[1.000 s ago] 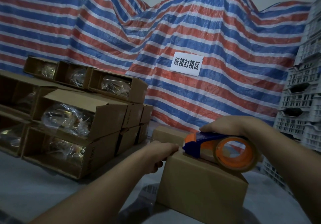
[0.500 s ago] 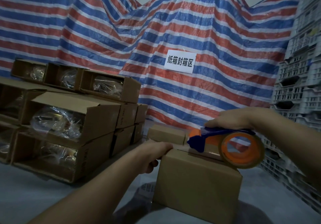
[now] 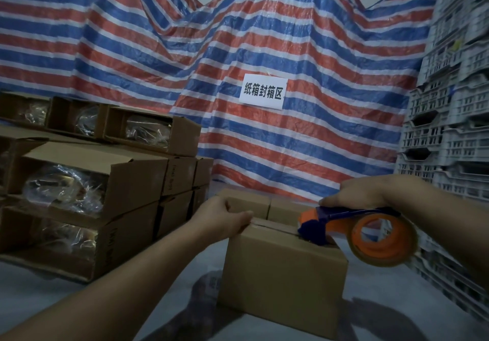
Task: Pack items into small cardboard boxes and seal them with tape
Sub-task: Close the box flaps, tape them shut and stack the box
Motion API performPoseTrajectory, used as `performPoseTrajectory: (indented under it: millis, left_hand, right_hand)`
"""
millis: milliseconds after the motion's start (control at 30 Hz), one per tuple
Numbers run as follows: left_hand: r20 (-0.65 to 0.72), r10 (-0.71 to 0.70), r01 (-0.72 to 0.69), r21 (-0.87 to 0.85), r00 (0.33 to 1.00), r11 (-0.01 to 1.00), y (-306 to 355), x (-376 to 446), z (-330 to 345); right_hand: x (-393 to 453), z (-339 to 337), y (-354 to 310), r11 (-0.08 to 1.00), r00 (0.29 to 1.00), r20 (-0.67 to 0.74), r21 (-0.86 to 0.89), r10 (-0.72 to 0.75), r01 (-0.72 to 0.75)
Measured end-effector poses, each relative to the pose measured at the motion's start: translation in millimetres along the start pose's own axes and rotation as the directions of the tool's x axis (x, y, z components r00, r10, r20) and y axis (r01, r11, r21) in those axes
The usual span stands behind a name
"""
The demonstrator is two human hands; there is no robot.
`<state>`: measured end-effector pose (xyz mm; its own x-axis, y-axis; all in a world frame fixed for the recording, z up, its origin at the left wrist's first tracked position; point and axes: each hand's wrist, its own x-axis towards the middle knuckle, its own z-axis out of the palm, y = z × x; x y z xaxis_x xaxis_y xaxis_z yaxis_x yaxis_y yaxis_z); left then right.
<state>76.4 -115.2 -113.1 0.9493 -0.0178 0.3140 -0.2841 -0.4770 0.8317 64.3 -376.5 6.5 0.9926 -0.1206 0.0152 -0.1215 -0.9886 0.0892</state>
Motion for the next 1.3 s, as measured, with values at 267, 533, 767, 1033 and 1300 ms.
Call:
performPoseTrajectory:
  millis: [267, 533, 767, 1033, 1300]
  left_hand:
    - [0.396, 0.401, -0.562, 0.524, 0.826, 0.641, 39.3, -48.0, 33.2]
    - [0.362, 0.473, -0.582, 0.646, 0.803, 0.494, 26.9, -49.8, 37.2]
    - [0.342, 0.469, -0.568, 0.633, 0.814, 0.525, 23.6, -47.8, 39.1]
    - [0.322, 0.399, -0.505, 0.671, 0.858, 0.544, 48.8, -47.4, 47.2]
    - [0.493, 0.398, -0.632, 0.564, 0.774, 0.531, 64.9, -47.0, 78.8]
  right_hand:
    - [0.5, 4.9, 4.7, 0.997, 1.0, -0.014, 0.076, 0.002, -0.001]
    - [-2.8, 14.5, 33.0, 0.972, 0.996, -0.043, 0.218, -0.083, 0.091]
    - [-13.2, 32.3, 84.6, 0.942, 0.995, -0.031, 0.321, -0.09, 0.095]
    - [-6.9, 70.8, 90.5, 0.877, 0.992, -0.087, 0.465, -0.089, 0.119]
    - [-3.6, 76.0, 95.2, 0.855, 0.981, -0.113, 0.48, -0.16, 0.195]
